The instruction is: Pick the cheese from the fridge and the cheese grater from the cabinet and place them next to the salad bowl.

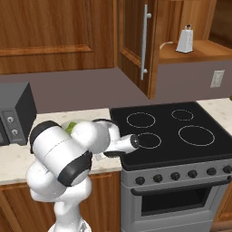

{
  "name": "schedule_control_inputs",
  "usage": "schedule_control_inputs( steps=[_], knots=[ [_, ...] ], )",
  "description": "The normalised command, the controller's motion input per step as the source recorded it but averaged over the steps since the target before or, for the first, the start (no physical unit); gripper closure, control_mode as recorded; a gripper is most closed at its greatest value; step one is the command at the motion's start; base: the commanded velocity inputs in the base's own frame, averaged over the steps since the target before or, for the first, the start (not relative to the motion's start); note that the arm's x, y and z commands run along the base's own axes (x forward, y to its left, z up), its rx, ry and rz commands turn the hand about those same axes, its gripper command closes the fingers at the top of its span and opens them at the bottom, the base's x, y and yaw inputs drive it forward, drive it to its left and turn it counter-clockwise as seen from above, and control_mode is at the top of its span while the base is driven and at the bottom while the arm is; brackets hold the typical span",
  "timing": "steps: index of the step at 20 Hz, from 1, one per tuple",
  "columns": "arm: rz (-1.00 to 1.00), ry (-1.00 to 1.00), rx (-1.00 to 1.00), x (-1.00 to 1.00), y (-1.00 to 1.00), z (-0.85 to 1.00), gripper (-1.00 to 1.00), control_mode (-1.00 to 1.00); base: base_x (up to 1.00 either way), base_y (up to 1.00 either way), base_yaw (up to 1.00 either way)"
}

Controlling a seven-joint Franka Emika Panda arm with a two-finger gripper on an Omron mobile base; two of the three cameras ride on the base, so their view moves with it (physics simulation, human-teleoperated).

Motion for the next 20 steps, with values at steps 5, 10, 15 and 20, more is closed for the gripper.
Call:
schedule_control_inputs(
  steps=[5,10,15,20],
  knots=[
    [0.0,0.0,-0.01,0.14,0.07,-0.25,1.0,-1.0,0.0,0.0,0.0],
    [0.0,0.0,-0.04,0.04,0.2,-0.17,-1.0,-1.0,0.0,0.0,0.0],
    [0.0,0.0,0.0,-0.08,0.02,0.0,-1.0,-1.0,0.0,0.0,0.0],
    [0.0,-0.03,0.0,-0.45,0.0,0.01,-1.0,-1.0,0.0,0.0,0.0]
  ],
)
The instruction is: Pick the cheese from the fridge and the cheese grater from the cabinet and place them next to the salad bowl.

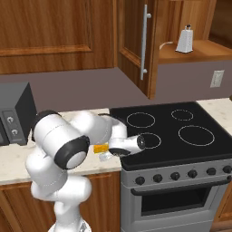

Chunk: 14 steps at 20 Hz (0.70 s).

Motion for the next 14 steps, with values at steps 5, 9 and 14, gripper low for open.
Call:
schedule_control_inputs(
  steps=[5,9,14],
  knots=[
    [-0.06,-0.16,0.0,-0.45,-0.01,0.45,-1.0,-1.0,0.0,0.0,0.0],
    [-0.17,-0.05,0.0,-0.22,0.0,0.7,-1.0,-1.0,0.0,0.0,0.0],
    [-0.21,0.0,0.0,-0.19,0.05,0.61,-1.0,-1.0,0.0,0.0,0.0]
  ],
)
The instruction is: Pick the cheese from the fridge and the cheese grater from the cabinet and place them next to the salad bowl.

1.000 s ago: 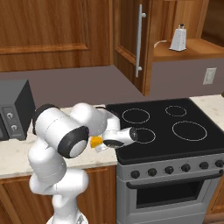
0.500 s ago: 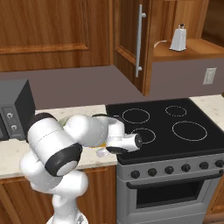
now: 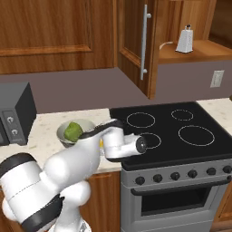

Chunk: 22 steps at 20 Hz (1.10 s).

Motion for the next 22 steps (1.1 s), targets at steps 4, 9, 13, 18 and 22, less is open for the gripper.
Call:
schedule_control_inputs(
  steps=[4,9,13,18,22],
  knots=[
    [-0.22,0.0,0.0,-0.21,0.27,0.31,-1.0,-1.0,0.0,0.0,0.0],
    [-0.24,0.01,0.0,-0.45,0.25,0.35,-1.0,-1.0,0.0,0.0,0.0],
    [-0.24,0.0,-0.02,-0.48,0.2,0.71,-1.0,-1.0,0.0,0.0,0.0],
    [-0.25,0.01,-0.05,-0.45,0.24,0.78,-1.0,-1.0,0.0,0.0,0.0],
    [-0.25,0.06,-0.01,-0.54,0.19,0.45,-1.0,-1.0,0.0,0.0,0.0]
  ],
)
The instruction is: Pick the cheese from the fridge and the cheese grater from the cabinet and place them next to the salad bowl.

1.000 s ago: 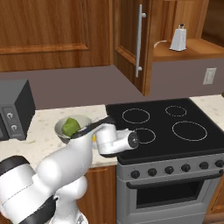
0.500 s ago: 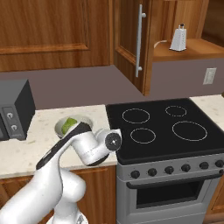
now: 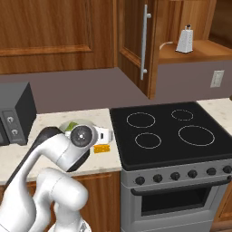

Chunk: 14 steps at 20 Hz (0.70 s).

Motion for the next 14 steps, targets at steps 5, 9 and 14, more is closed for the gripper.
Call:
schedule_control_inputs(
  steps=[5,9,14],
  knots=[
    [-0.16,0.06,0.0,-0.52,0.12,0.55,-1.0,-1.0,0.0,0.0,0.0],
    [-0.19,0.0,-0.06,-0.51,0.31,0.37,-1.0,-1.0,0.0,0.0,0.0],
    [-0.28,0.0,-0.09,-0.51,0.24,0.14,-1.0,-1.0,0.0,0.0,0.0]
  ],
)
